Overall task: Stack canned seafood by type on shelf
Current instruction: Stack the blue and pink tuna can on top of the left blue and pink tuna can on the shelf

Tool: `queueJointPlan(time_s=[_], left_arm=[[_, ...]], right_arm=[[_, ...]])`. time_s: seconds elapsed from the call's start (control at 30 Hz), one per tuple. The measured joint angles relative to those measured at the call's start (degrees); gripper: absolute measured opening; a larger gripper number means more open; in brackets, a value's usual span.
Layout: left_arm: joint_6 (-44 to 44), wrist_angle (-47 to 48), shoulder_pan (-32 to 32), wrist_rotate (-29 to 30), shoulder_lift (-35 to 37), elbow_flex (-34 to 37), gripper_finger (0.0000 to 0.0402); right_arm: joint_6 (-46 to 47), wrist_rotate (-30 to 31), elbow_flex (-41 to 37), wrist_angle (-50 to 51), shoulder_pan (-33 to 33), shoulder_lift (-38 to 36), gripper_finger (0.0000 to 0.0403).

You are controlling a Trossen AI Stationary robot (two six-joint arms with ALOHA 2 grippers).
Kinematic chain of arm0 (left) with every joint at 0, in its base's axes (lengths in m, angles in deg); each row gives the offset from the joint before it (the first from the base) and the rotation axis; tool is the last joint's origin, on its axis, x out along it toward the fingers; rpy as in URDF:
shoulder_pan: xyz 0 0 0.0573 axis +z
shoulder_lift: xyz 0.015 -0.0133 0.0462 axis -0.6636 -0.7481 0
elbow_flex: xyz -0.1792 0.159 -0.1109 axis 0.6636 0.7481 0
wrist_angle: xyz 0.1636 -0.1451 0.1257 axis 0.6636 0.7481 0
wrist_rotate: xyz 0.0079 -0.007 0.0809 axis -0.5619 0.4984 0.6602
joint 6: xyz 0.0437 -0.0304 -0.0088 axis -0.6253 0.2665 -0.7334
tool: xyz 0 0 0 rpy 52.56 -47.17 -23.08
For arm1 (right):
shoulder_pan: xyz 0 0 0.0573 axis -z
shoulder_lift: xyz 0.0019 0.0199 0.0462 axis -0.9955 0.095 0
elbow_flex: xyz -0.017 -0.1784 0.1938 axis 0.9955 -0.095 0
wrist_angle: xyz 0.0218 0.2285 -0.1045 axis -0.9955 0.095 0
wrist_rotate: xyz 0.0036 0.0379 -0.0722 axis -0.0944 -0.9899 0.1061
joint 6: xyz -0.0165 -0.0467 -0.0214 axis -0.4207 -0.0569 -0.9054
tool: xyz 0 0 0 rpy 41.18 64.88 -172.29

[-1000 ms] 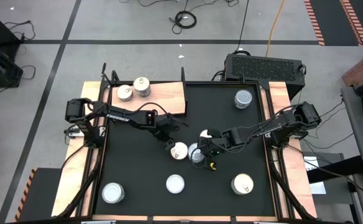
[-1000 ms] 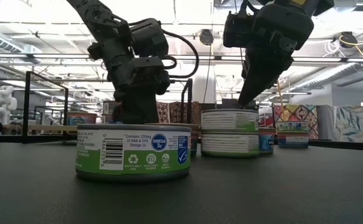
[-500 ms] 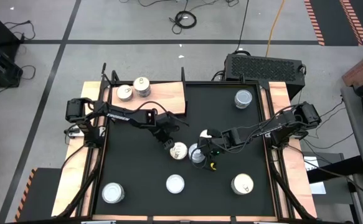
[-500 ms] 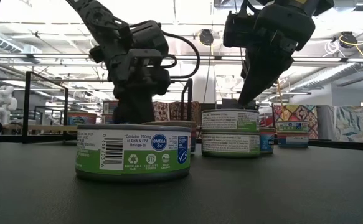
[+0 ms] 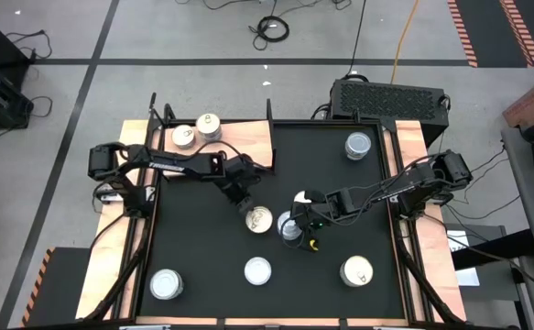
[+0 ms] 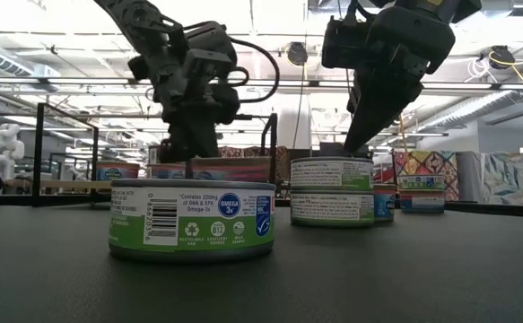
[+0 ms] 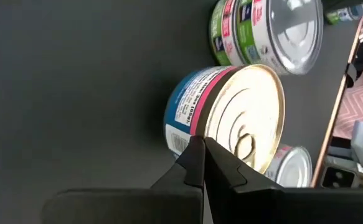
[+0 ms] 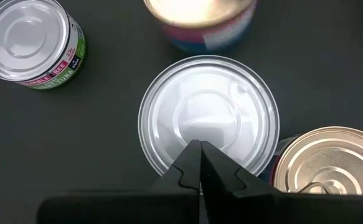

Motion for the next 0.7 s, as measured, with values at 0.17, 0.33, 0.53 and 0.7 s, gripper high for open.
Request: queueJointPlan(time_s=[0.17,0.33,0.53,0.7], left_arm=[[-0.2,3.4,1.7,-1.7,3.3,0.0,0.0001],[-0.5,6.9,4.1,-3.8,6.5,0.0,0.0001],[-4.3,13.7,7.6,-4.5,10.4,0.0,0.0],[-5.2,12.9,8.5,-3.7,11.4,3.1,0.0]], right_arm=[[0.0,0.0,0.0,0.1,0.0,0.0,0.0],[0.0,0.0,0.0,0.4,0.0,0.0,0.0],[0.0,0.0,0.0,0.4,0.0,0.0,0.0],[-0.2,0.0,0.0,0.4,0.0,0.0,0.0]])
